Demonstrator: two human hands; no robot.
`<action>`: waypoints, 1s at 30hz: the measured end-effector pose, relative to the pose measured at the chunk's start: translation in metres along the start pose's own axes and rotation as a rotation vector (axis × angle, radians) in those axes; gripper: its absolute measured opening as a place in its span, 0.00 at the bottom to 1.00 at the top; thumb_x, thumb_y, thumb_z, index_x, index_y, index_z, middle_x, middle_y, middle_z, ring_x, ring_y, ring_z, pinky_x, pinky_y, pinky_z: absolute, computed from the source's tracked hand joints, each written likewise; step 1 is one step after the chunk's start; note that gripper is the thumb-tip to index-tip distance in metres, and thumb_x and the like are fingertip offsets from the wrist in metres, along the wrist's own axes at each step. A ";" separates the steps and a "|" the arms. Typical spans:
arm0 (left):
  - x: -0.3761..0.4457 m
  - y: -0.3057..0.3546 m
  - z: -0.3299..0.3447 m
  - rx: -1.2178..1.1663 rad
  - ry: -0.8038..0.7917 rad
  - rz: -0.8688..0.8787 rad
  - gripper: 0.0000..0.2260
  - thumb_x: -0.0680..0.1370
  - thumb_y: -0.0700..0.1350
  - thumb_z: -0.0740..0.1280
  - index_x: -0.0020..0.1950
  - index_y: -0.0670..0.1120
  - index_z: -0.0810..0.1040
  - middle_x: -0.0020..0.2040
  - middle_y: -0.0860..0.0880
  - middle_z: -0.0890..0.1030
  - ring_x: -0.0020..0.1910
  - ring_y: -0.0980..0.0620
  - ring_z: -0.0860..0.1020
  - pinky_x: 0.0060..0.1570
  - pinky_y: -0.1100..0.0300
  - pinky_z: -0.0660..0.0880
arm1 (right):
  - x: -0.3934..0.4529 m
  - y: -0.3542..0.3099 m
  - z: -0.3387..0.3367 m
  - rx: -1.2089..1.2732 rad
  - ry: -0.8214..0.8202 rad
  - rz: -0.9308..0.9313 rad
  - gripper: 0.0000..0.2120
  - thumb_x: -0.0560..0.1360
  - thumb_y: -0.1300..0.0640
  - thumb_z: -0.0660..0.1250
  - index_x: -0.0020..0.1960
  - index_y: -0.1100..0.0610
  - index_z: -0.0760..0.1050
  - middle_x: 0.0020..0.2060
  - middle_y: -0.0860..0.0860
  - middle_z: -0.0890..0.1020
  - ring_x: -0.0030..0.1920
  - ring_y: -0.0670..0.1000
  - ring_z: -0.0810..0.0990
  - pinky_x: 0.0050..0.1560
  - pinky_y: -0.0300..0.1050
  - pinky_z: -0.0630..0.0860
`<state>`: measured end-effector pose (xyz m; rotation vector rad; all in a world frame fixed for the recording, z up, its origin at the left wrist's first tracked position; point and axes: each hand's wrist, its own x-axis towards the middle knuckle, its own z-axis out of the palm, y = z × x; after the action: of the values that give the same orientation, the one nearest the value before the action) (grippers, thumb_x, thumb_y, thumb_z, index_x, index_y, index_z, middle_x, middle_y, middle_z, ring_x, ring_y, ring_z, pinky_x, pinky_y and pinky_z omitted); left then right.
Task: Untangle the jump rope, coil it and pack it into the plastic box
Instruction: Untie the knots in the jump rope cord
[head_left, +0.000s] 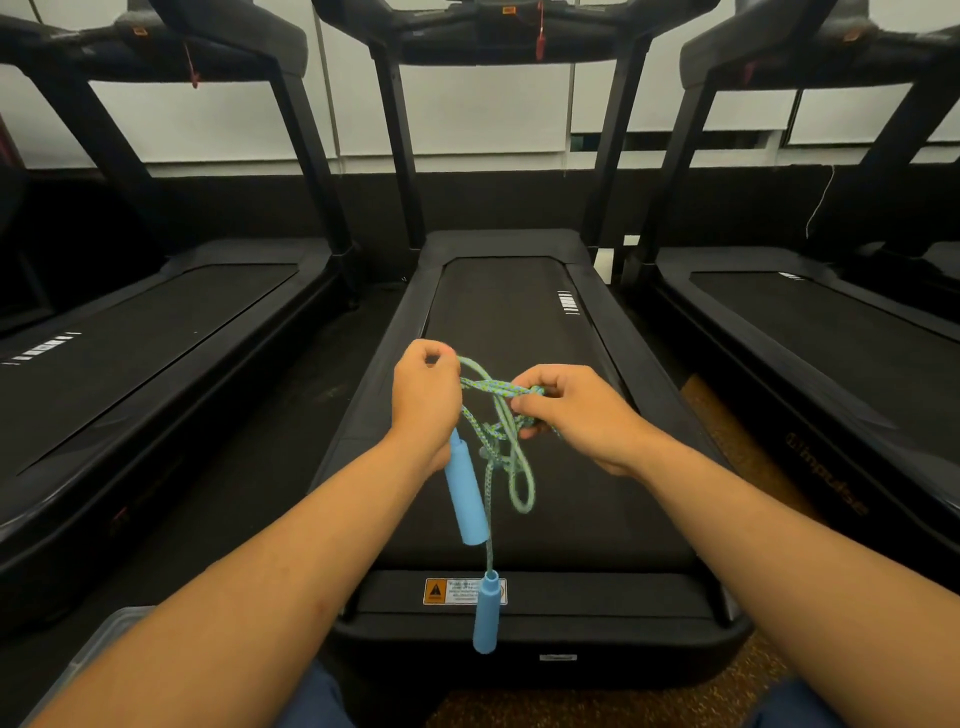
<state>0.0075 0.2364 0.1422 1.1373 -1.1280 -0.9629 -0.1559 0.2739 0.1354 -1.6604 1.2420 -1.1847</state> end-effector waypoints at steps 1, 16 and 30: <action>0.003 -0.001 -0.001 -0.016 0.045 -0.018 0.06 0.77 0.36 0.60 0.45 0.45 0.73 0.35 0.47 0.70 0.28 0.52 0.67 0.27 0.58 0.64 | -0.001 -0.001 -0.002 -0.029 -0.014 -0.003 0.04 0.78 0.66 0.69 0.49 0.62 0.83 0.41 0.56 0.86 0.40 0.49 0.83 0.44 0.42 0.82; 0.014 0.002 -0.028 0.131 0.072 -0.045 0.16 0.78 0.43 0.69 0.60 0.46 0.65 0.46 0.48 0.71 0.42 0.49 0.72 0.40 0.54 0.70 | 0.007 0.005 -0.034 0.218 0.207 0.085 0.05 0.79 0.65 0.67 0.49 0.65 0.80 0.41 0.59 0.84 0.42 0.59 0.79 0.39 0.48 0.79; -0.017 0.006 -0.008 0.618 -0.186 0.524 0.17 0.76 0.49 0.74 0.64 0.51 0.81 0.60 0.52 0.81 0.59 0.54 0.79 0.61 0.58 0.73 | 0.004 -0.002 -0.026 0.414 0.128 0.142 0.09 0.78 0.59 0.72 0.46 0.65 0.77 0.44 0.59 0.80 0.45 0.52 0.84 0.46 0.47 0.84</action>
<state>0.0126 0.2553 0.1444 1.1457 -1.8395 -0.3116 -0.1793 0.2703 0.1458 -1.1910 1.0797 -1.3677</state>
